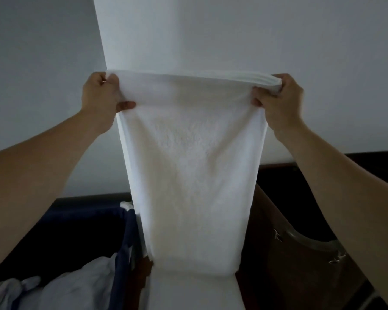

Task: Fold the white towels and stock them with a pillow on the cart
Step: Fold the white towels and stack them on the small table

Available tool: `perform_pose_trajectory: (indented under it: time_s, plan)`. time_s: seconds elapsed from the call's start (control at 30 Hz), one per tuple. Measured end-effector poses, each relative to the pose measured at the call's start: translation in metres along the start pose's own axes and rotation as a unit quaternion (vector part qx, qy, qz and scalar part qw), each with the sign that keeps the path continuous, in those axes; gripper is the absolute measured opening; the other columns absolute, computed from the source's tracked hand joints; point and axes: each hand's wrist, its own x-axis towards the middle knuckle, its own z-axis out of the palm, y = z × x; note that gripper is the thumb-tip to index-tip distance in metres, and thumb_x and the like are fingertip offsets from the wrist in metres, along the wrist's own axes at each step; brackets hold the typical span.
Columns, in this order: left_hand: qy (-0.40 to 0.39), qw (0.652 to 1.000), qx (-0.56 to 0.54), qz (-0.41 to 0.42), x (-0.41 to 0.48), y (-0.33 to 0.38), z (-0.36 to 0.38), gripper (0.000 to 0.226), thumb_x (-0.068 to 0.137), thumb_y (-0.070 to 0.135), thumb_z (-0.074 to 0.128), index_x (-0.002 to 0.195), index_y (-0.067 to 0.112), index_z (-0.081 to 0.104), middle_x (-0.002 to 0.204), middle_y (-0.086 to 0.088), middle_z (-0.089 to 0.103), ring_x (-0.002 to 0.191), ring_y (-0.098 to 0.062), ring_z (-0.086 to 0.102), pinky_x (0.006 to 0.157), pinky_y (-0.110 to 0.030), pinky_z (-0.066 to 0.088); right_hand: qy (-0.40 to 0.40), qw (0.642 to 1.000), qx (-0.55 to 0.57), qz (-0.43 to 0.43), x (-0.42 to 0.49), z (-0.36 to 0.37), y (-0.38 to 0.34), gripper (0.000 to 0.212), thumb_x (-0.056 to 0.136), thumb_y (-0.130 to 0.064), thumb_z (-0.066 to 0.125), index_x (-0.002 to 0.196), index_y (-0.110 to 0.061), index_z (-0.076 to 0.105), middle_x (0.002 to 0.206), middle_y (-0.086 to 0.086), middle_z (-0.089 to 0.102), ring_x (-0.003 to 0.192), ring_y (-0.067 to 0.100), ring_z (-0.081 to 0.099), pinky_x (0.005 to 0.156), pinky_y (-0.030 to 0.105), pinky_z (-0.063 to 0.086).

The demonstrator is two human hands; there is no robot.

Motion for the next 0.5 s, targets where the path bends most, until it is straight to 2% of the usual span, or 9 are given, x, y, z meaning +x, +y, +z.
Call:
perform_pose_trajectory:
  time_s: [0.17,0.27,0.37,0.5]
  plan:
    - [-0.022,0.999,-0.036,-0.006,-0.037,0.011,-0.021,0.015,0.102,0.016,0.052,0.087,0.016,0.051,0.096,-0.005,0.047,0.090,-0.025,0.056,0.069,-0.045,0.063,-0.011,1.000,0.004,-0.005,-0.021,-0.015,-0.007,0.029,0.076,-0.012,0.078,0.082,-0.035,0.061,0.073,-0.014,0.067,0.070,0.004,0.069,0.064,0.027,0.060]
    - [-0.041,0.997,-0.059,-0.031,-0.067,0.009,-0.042,0.016,0.101,0.013,0.053,0.086,0.015,0.053,0.098,-0.005,0.052,0.090,-0.027,0.061,0.066,-0.043,0.062,-0.026,1.000,-0.013,-0.002,-0.051,-0.028,-0.014,0.030,0.080,-0.008,0.077,0.083,-0.033,0.061,0.071,-0.018,0.068,0.067,0.001,0.068,0.061,0.020,0.057]
    - [-0.053,0.995,-0.060,-0.056,-0.104,0.004,-0.066,0.017,0.100,0.012,0.055,0.083,0.014,0.054,0.100,-0.006,0.055,0.093,-0.029,0.063,0.066,-0.044,0.062,-0.037,0.998,-0.047,0.020,-0.092,-0.045,-0.023,0.032,0.081,-0.007,0.078,0.084,-0.034,0.061,0.074,-0.015,0.067,0.067,-0.002,0.068,0.060,0.015,0.055]
    - [-0.049,0.993,-0.065,-0.088,-0.165,-0.013,-0.106,0.018,0.100,0.012,0.056,0.082,0.013,0.056,0.099,-0.007,0.056,0.092,-0.028,0.064,0.065,-0.045,0.062,-0.065,0.992,-0.093,0.063,-0.160,-0.066,-0.038,0.028,0.082,-0.015,0.080,0.086,-0.036,0.063,0.076,-0.013,0.071,0.070,0.006,0.072,0.060,0.015,0.055]
